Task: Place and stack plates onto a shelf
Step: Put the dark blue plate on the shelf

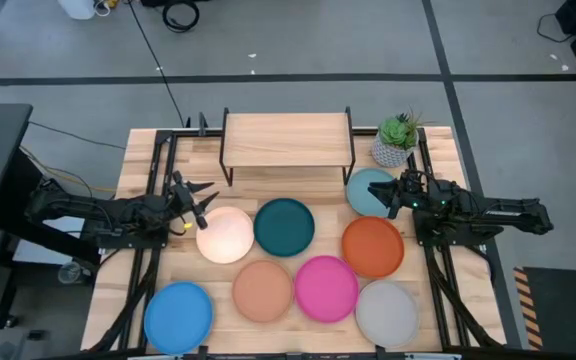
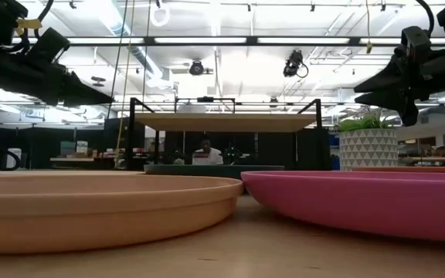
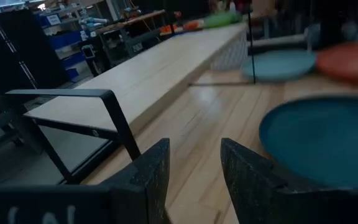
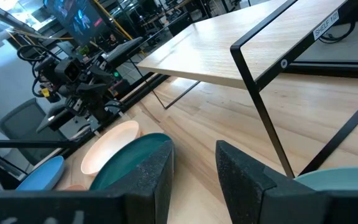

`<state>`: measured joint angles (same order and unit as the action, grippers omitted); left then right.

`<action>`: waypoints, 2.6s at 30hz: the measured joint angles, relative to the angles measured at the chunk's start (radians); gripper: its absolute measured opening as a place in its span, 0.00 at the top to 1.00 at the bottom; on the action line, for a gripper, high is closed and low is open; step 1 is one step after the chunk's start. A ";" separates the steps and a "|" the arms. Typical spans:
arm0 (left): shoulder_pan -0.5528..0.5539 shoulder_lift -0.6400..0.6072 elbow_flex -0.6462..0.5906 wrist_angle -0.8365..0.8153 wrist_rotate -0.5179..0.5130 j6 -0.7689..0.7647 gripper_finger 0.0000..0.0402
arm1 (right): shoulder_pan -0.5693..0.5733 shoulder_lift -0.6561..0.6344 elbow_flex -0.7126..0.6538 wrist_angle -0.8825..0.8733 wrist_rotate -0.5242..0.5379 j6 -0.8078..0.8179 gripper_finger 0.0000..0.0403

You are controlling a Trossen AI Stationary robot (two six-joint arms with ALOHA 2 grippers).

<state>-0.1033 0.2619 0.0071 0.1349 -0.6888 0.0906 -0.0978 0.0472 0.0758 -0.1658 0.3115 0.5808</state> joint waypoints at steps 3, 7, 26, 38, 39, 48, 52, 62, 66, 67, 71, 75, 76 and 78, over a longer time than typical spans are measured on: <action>0.000 0.000 0.000 0.078 0.013 -0.145 0.63 | 0.000 0.000 0.000 0.000 0.000 0.000 0.68; 0.000 0.000 0.000 0.182 0.013 -0.325 0.63 | 0.000 0.000 0.000 0.000 0.000 0.000 0.68; 0.000 0.000 0.000 0.376 0.013 -0.922 0.63 | -0.002 0.000 0.000 0.044 0.030 0.001 0.68; 0.000 0.003 0.000 0.492 -0.045 -0.975 0.63 | -0.005 0.011 0.005 0.306 -0.112 0.329 0.68; 0.000 0.009 0.000 0.506 -0.059 -0.972 0.63 | -0.005 0.025 0.014 0.297 -0.152 0.329 0.68; 0.059 0.052 0.137 0.530 0.054 -0.841 0.63 | 0.011 0.322 0.248 0.055 -0.109 0.217 0.68; 0.080 0.088 0.256 0.355 0.143 -0.780 0.63 | 0.011 0.502 0.376 -0.018 -0.088 0.116 0.68; 0.141 0.205 0.479 -0.099 0.231 -0.779 0.63 | 0.011 0.901 0.661 -0.320 -0.167 -0.014 0.68; 0.178 0.229 0.505 -0.114 0.232 -0.765 0.63 | 0.011 1.051 0.731 -0.315 -0.210 -0.026 0.68; 0.187 0.232 0.508 -0.113 0.232 -0.772 0.63 | 0.011 1.086 0.746 -0.314 -0.218 -0.017 0.68; 0.218 0.236 0.510 -0.118 0.262 -0.777 0.63 | 0.013 1.215 0.774 -0.289 -0.227 0.060 0.68; 0.242 0.236 0.510 -0.137 0.301 -0.761 0.63 | 0.032 1.311 0.776 -0.232 -0.227 0.213 0.68; 0.247 0.236 0.510 -0.138 0.309 -0.761 0.63 | 0.038 1.332 0.776 -0.229 -0.224 0.247 0.68; 0.254 0.235 0.510 -0.140 0.327 -0.762 0.63 | 0.049 1.369 0.776 -0.228 -0.205 0.309 0.68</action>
<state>0.1503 0.4973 0.5167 -0.0055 -0.3619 -0.6718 -0.0493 1.4157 0.8516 -0.3939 0.1068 0.8897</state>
